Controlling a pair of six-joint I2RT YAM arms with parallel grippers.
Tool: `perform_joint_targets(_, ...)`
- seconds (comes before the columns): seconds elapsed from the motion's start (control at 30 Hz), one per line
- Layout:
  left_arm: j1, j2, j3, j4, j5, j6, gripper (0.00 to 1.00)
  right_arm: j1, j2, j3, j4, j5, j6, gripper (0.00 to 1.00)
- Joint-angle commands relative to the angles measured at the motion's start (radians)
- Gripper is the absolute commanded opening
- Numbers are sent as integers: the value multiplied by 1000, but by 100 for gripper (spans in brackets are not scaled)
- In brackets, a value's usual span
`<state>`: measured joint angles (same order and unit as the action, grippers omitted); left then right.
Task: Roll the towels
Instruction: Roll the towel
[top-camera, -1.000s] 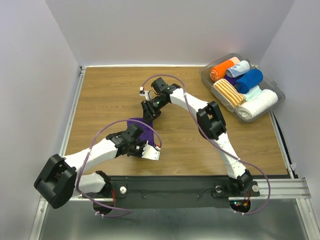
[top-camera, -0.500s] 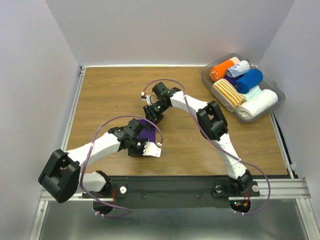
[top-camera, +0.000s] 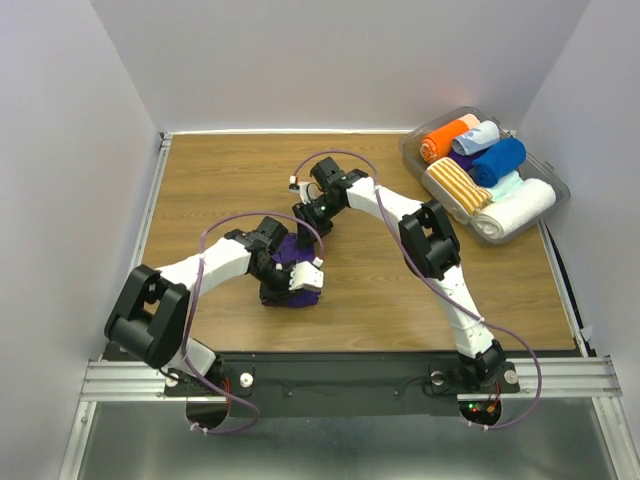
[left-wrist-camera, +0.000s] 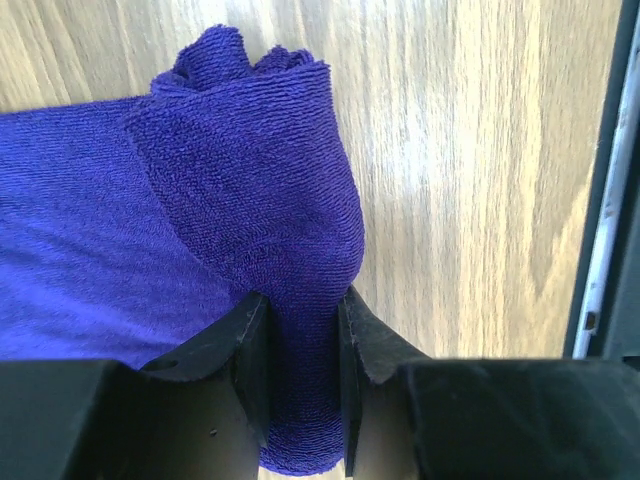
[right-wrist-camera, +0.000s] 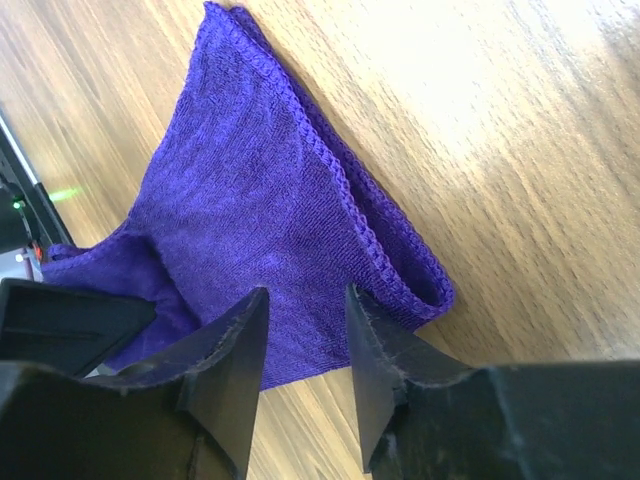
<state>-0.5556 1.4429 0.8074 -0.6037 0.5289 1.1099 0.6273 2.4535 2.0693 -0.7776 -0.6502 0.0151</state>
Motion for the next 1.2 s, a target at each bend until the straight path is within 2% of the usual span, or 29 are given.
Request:
perform_joint_targets(0.0, 32, 57, 44, -142, 88, 18, 1, -37, 2, 2, 8, 176, -53, 46)
perform_joint_targets(0.2, 91, 172, 111, -217, 160, 62, 4, -52, -23, 32, 8, 141, 9, 58)
perform_joint_targets(0.23, 103, 186, 118, -225, 174, 67, 4, -64, -33, 34, 9, 108, 17, 64)
perform_joint_targets(0.33, 118, 235, 147, -249, 187, 88, 5, -75, -59, 40, 11, 104, 32, 70)
perform_joint_targets(0.37, 129, 244, 162, -254, 200, 91, 5, -81, -79, 41, 11, 112, 36, 78)
perform_joint_targets(0.43, 140, 273, 182, -269, 218, 108, 6, -98, -105, 40, 11, 130, 49, 85)
perform_joint_targets(0.63, 198, 407, 286, -362, 247, 163, 9, -185, -194, 12, 12, 147, 71, 86)
perform_joint_targets(0.77, 250, 526, 381, -451, 296, 211, 9, -225, -360, -98, 14, 117, -6, 86)
perform_joint_targets(0.93, 292, 639, 456, -513, 329, 246, 10, -219, -574, -291, 43, -73, -183, 87)
perform_joint_targets(1.0, 295, 663, 469, -513, 318, 245, 10, -195, -629, -359, 55, -62, -222, 88)
perform_joint_targets(1.1, 307, 718, 493, -513, 307, 232, 12, -89, -738, -478, 81, 36, -366, 88)
perform_joint_targets(1.13, 309, 729, 503, -512, 301, 228, 12, -51, -757, -533, 102, 76, -395, 88)
perform_joint_targets(1.17, 312, 747, 515, -513, 298, 225, 13, 44, -790, -554, 115, 174, -420, 88)
